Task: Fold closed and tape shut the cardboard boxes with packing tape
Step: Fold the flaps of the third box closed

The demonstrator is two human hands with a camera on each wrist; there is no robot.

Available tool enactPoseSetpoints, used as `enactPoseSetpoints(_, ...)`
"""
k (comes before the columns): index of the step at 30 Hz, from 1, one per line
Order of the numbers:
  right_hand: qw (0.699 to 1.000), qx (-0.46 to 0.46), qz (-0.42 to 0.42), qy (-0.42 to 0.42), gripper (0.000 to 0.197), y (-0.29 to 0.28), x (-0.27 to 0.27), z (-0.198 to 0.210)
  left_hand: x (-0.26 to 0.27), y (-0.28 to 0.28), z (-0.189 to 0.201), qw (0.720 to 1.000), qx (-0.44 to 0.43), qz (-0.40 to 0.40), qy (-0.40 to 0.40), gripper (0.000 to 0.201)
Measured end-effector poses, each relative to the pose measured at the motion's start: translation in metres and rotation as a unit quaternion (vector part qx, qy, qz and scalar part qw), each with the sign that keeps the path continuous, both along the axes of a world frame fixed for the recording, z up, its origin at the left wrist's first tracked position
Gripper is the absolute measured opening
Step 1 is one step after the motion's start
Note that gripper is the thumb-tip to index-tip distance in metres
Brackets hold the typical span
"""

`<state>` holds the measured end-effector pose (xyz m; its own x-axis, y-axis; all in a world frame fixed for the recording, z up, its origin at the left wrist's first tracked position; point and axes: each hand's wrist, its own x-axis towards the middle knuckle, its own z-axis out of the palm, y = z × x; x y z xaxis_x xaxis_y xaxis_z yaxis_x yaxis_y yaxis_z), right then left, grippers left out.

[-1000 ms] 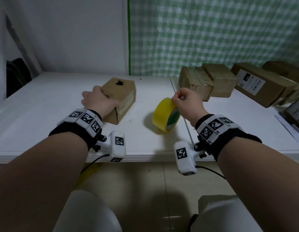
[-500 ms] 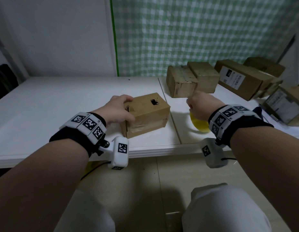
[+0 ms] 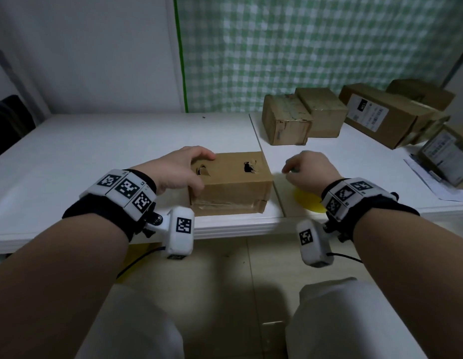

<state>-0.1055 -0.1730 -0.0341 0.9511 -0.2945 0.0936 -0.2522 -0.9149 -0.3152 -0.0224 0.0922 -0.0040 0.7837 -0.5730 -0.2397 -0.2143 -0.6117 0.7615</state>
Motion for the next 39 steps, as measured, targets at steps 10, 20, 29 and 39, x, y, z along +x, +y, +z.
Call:
enactPoseSetpoints(10,0.954,0.277,0.049,-0.101,0.019,0.048,0.006,0.016,-0.008,-0.016,0.017,0.992,0.045,-0.029,-0.113,0.046)
enactPoseSetpoints(20,0.954,0.251,0.055,-0.156,0.018,0.057,0.004,-0.004,-0.019,-0.059,0.001,0.937,0.252,-0.134,-0.204,0.032)
enactPoseSetpoints(29,0.943,0.274,0.061,-0.18,0.016,0.056,0.002,-0.016,-0.017,-0.059,-0.005,0.955,0.139,-0.116,-0.234,0.013)
enactPoseSetpoints(39,0.924,0.292,0.071,-0.238,0.015,0.055,0.01,-0.032,-0.019,-0.043,-0.02,0.96,-0.07,-0.059,-0.264,0.017)
